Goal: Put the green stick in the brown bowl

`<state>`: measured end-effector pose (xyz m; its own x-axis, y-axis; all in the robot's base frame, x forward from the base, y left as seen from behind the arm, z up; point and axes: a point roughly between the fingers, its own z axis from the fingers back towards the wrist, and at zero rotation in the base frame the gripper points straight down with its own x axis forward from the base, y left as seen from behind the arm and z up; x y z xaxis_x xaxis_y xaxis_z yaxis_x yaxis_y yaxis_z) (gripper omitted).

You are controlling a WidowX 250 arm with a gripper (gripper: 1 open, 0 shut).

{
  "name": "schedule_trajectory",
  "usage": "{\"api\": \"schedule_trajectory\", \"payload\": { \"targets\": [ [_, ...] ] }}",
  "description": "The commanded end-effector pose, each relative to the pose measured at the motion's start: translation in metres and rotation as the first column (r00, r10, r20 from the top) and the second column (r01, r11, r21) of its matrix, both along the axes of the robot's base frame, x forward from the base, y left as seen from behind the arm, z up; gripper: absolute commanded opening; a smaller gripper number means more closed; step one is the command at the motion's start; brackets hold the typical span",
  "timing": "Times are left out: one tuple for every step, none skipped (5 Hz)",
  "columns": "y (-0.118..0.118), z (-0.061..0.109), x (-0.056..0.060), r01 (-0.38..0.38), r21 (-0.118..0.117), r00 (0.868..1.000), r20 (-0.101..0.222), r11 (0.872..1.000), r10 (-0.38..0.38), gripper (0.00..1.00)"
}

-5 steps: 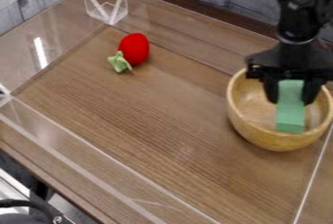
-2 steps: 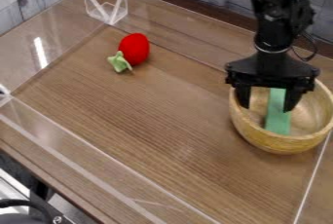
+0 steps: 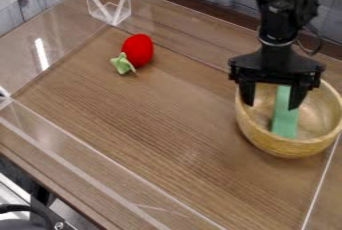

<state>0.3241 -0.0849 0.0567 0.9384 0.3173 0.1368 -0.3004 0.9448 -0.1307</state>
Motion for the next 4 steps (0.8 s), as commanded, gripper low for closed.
{"api": "schedule_trajectory", "payload": {
  "targets": [
    [0.002, 0.028, 0.023, 0.039, -0.026, 0.995, 0.095, 0.999, -0.037, 1.0],
    [0.001, 0.031, 0.033, 0.082, -0.037, 0.991, 0.109, 0.996, -0.078, 1.0],
    [-0.004, 0.024, 0.031, 0.073, -0.04, 0.991, 0.116, 0.997, -0.068, 1.0],
    [-0.01, 0.017, 0.028, 0.066, -0.04, 0.991, 0.121, 0.997, -0.061, 1.0]
  ]
}}
